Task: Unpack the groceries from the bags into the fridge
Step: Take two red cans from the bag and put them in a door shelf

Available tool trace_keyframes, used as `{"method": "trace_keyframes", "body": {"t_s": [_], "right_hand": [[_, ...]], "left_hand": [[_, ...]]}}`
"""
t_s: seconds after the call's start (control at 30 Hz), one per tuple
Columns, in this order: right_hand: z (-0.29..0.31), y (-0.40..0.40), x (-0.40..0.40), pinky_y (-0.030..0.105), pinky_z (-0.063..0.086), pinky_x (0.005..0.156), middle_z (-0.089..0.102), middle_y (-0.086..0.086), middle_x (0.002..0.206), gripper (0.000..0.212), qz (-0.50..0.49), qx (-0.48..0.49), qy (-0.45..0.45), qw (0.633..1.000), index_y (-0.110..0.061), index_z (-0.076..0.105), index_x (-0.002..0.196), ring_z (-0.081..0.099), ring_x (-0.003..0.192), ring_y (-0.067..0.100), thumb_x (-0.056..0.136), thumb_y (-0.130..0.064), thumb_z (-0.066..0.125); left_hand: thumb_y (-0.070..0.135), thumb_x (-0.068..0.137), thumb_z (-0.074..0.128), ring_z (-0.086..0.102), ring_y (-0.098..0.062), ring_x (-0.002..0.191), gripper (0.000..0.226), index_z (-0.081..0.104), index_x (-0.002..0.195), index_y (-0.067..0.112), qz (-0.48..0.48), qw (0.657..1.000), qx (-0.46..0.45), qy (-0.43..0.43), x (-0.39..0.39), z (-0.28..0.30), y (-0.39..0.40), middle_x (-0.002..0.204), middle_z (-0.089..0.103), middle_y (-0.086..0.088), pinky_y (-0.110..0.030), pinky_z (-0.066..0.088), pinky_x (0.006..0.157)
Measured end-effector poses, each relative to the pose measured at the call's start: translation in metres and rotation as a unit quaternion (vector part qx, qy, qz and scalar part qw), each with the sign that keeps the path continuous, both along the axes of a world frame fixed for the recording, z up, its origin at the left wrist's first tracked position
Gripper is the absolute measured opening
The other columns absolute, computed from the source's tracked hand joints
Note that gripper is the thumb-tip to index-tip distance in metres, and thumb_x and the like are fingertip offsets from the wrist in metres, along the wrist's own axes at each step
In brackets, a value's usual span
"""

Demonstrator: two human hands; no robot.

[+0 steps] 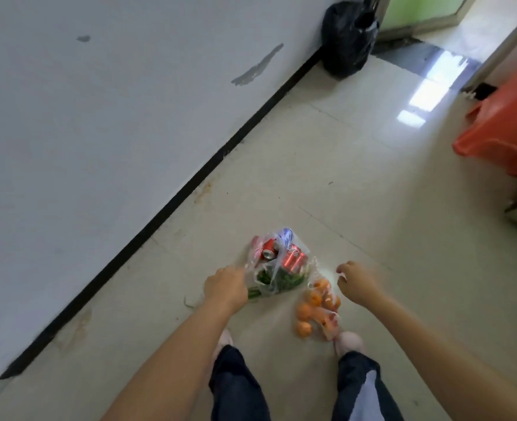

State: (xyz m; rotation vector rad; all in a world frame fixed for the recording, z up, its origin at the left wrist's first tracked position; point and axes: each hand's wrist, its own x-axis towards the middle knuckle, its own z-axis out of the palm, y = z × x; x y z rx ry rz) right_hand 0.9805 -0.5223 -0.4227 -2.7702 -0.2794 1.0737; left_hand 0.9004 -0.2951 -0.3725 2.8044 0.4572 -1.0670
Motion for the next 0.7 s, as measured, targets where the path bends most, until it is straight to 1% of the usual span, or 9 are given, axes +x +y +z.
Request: {"method": "trace_keyframes", "body": {"t_s": [0.1,0.17,0.3,0.4,0.43,0.53,0.6,0.63,0.7], "right_hand": [[-0.032,0.044,-0.022,0.03,0.046,0.09,0.058,0.01,0.124,0.034,-0.045,-0.005,0.019,0.999,-0.012,0.059,0.117,0.056,0.113,0.027,0.089,-0.018,0.041],[-0.055,0.074,-0.036,0.03,0.045,0.088,0.059,0.012,0.121,0.03,-0.071,0.01,0.046,0.996,-0.01,0.06,0.111,0.056,0.111,0.027,0.089,-0.02,0.042],[-0.097,0.121,-0.037,0.027,0.044,0.085,0.064,0.013,0.114,0.03,-0.136,0.062,0.069,0.986,-0.006,0.064,0.108,0.058,0.107,0.025,0.091,-0.013,0.041],[-0.152,0.142,-0.024,0.027,0.038,0.072,0.068,0.013,0.106,0.025,-0.181,0.081,0.046,0.979,-0.008,0.066,0.091,0.06,0.102,0.027,0.088,-0.009,0.041],[-0.176,0.146,-0.02,0.027,0.036,0.07,0.067,0.013,0.106,0.025,-0.181,0.084,0.04,0.979,-0.007,0.066,0.091,0.06,0.101,0.028,0.088,-0.009,0.041],[-0.25,0.155,-0.01,0.029,0.044,0.081,0.063,0.011,0.115,0.028,-0.172,0.076,0.012,0.982,-0.007,0.065,0.106,0.057,0.107,0.027,0.088,-0.01,0.044],[-0.282,0.155,-0.004,0.029,0.044,0.089,0.06,0.009,0.121,0.03,-0.165,0.085,0.002,0.983,-0.008,0.063,0.112,0.055,0.112,0.026,0.087,-0.009,0.047],[-0.302,0.156,-0.002,0.029,0.043,0.092,0.058,0.01,0.125,0.033,-0.166,0.098,0.002,0.981,-0.008,0.06,0.117,0.053,0.116,0.025,0.087,-0.008,0.048],[-0.349,0.158,0.001,0.027,0.037,0.101,0.052,0.01,0.135,0.04,-0.173,0.12,-0.012,0.977,-0.006,0.052,0.127,0.047,0.125,0.024,0.087,-0.007,0.049]], "left_hand": [[0.01,0.094,0.036,0.052,-0.029,0.117,0.03,0.052,0.118,0.004,-0.064,0.998,0.005,0.011,0.013,-0.025,0.05,0.126,0.054,-0.012,-0.036,0.043,0.093],[0.012,0.095,0.036,0.05,-0.029,0.119,0.031,0.051,0.121,0.005,-0.134,0.991,0.022,0.02,0.026,-0.04,0.076,0.128,0.052,-0.012,-0.037,0.043,0.094],[0.012,0.095,0.039,0.049,-0.031,0.119,0.03,0.049,0.123,0.006,-0.258,0.965,0.04,0.01,0.068,-0.09,0.099,0.127,0.052,-0.013,-0.038,0.043,0.095],[0.013,0.095,0.04,0.049,-0.032,0.118,0.035,0.044,0.13,0.007,-0.286,0.958,0.016,-0.015,0.091,-0.147,0.091,0.126,0.052,-0.015,-0.039,0.043,0.093],[0.013,0.095,0.04,0.049,-0.032,0.117,0.036,0.044,0.131,0.006,-0.285,0.958,0.007,-0.018,0.095,-0.172,0.087,0.126,0.052,-0.015,-0.039,0.044,0.092],[0.014,0.095,0.041,0.049,-0.033,0.117,0.039,0.041,0.133,0.006,-0.258,0.966,-0.011,-0.014,0.093,-0.257,0.08,0.128,0.05,-0.016,-0.039,0.044,0.092],[0.016,0.094,0.042,0.048,-0.033,0.117,0.052,0.028,0.144,0.01,-0.236,0.971,-0.028,-0.019,0.089,-0.301,0.081,0.132,0.046,-0.015,-0.04,0.045,0.092],[0.015,0.093,0.043,0.047,-0.032,0.118,0.056,0.026,0.146,0.011,-0.231,0.972,-0.036,-0.024,0.085,-0.325,0.081,0.135,0.043,-0.014,-0.04,0.044,0.092],[0.013,0.09,0.049,0.045,-0.03,0.12,0.05,0.036,0.138,0.011,-0.263,0.964,-0.027,-0.038,0.078,-0.383,0.08,0.137,0.04,-0.013,-0.038,0.044,0.092]]}}
